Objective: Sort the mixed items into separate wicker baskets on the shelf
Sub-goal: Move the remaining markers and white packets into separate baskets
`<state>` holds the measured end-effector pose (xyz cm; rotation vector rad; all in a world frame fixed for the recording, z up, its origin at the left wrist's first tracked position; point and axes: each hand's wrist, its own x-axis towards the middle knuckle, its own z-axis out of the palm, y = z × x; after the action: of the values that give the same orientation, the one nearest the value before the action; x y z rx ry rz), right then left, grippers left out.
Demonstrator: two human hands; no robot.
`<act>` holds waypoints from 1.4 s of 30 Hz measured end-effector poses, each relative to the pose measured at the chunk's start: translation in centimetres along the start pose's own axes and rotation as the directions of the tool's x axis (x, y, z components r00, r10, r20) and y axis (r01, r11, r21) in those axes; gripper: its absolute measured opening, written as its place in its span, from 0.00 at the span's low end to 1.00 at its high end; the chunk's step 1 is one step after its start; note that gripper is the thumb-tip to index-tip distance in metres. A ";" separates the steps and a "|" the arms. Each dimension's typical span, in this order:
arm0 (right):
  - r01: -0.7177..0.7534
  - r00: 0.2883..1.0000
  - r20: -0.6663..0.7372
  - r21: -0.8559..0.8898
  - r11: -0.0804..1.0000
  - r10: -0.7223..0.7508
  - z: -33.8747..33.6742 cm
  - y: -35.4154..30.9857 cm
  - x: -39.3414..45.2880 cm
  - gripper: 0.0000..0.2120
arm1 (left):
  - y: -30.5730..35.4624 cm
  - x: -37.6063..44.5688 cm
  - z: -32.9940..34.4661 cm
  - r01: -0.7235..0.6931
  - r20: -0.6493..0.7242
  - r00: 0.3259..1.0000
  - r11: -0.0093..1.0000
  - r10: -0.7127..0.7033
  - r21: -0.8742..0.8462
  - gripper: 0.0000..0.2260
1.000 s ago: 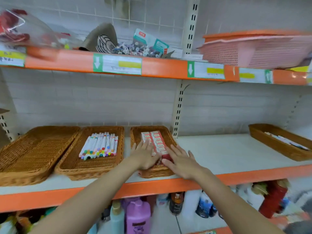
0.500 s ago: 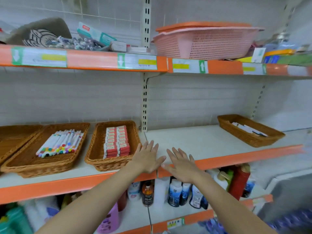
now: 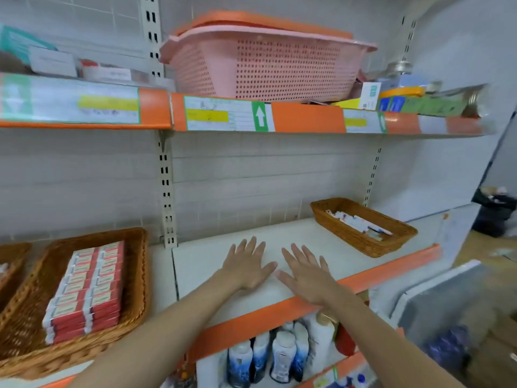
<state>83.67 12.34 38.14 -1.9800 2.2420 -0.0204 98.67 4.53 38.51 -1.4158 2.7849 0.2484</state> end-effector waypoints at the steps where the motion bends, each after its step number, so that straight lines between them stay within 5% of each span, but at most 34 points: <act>1: -0.016 1.000 0.007 -0.003 1.000 0.016 0.0 1.0 0.2 0.32 | 0.7 0.9 0.2 -0.017 0.011 1.000 1.000 0.017 0.005 0.31; 10: -0.113 0.993 0.039 -0.007 0.994 0.113 0.0 10.8 2.3 0.30 | 8.7 8.5 1.3 -0.085 0.040 0.996 0.996 0.085 0.017 0.31; 24: -0.045 0.998 -0.037 0.031 0.999 0.046 -4.5 29.4 4.4 0.31 | 23.6 18.8 1.3 -0.017 -0.089 0.996 0.997 0.010 -0.080 0.32; 42: 0.104 0.995 -0.013 0.027 0.994 -0.103 -6.3 35.6 16.4 0.29 | 25.4 31.0 1.9 0.144 -0.073 0.987 0.989 -0.142 0.028 0.29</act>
<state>45.89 0.11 38.81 -2.0848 2.1316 -0.0737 59.76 -5.37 37.73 -1.6390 2.7103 0.1516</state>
